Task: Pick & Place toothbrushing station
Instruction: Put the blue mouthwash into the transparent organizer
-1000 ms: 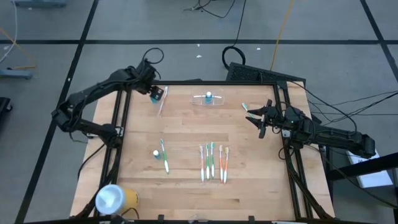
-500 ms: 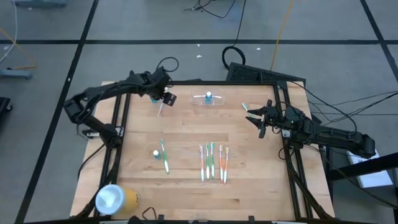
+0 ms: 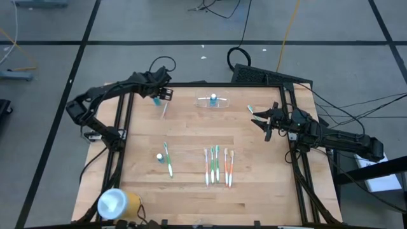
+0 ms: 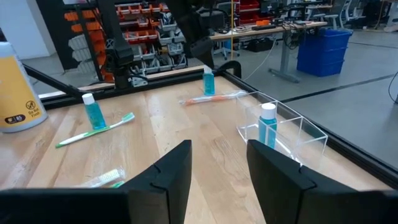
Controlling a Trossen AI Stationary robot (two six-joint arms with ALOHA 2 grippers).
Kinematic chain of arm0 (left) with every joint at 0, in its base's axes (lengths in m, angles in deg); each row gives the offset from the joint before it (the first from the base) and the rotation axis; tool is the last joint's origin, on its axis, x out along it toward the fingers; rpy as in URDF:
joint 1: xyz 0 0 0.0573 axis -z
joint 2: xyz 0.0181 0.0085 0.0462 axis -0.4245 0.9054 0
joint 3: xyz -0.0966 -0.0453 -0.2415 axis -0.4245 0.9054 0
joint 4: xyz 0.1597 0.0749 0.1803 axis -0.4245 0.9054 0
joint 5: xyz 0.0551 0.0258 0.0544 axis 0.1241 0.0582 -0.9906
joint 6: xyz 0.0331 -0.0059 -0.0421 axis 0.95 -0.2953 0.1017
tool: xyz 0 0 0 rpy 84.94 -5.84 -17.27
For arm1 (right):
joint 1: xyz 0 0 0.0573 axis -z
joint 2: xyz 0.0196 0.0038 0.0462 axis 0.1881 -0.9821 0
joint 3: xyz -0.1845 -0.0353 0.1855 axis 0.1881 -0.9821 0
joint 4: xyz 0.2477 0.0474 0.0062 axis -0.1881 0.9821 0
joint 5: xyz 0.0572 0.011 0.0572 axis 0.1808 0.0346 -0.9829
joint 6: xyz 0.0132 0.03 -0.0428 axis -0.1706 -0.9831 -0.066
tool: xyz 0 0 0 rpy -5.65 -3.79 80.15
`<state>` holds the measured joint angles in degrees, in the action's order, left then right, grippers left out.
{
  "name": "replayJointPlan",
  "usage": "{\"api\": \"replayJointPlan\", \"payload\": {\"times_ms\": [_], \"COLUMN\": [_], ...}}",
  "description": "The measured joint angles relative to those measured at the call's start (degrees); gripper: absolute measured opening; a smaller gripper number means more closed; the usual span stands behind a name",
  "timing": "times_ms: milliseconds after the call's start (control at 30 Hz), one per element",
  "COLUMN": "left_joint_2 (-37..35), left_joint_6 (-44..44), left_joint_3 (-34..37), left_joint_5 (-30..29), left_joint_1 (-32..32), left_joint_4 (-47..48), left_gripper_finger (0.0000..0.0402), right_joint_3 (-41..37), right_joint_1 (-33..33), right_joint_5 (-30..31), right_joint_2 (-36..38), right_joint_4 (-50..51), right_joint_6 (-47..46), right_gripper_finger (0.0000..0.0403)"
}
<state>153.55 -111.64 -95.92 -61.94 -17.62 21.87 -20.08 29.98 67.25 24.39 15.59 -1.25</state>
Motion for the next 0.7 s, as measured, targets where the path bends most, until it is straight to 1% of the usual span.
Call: {"api": "replayJointPlan", "payload": {"times_ms": [500,700], "left_joint_2": [0.37,0.37], "left_joint_6": [-1.18,-1.39], "left_joint_3": [0.0,1.51], "left_joint_5": [0.3,0.4], "left_joint_1": [-0.66,-0.75], "left_joint_4": [2.44,1.98], "left_gripper_finger": [0.0227,0.0227], "right_joint_3": [0.0,0.0], "right_joint_1": [0.0,0.0], "right_joint_5": [-0.03,-0.05], "right_joint_2": [-0.01,-0.01], "right_joint_4": [0.35,0.35], "right_joint_6": [-1.09,-1.16], "right_gripper_finger": [0.0146,0.0146]}}
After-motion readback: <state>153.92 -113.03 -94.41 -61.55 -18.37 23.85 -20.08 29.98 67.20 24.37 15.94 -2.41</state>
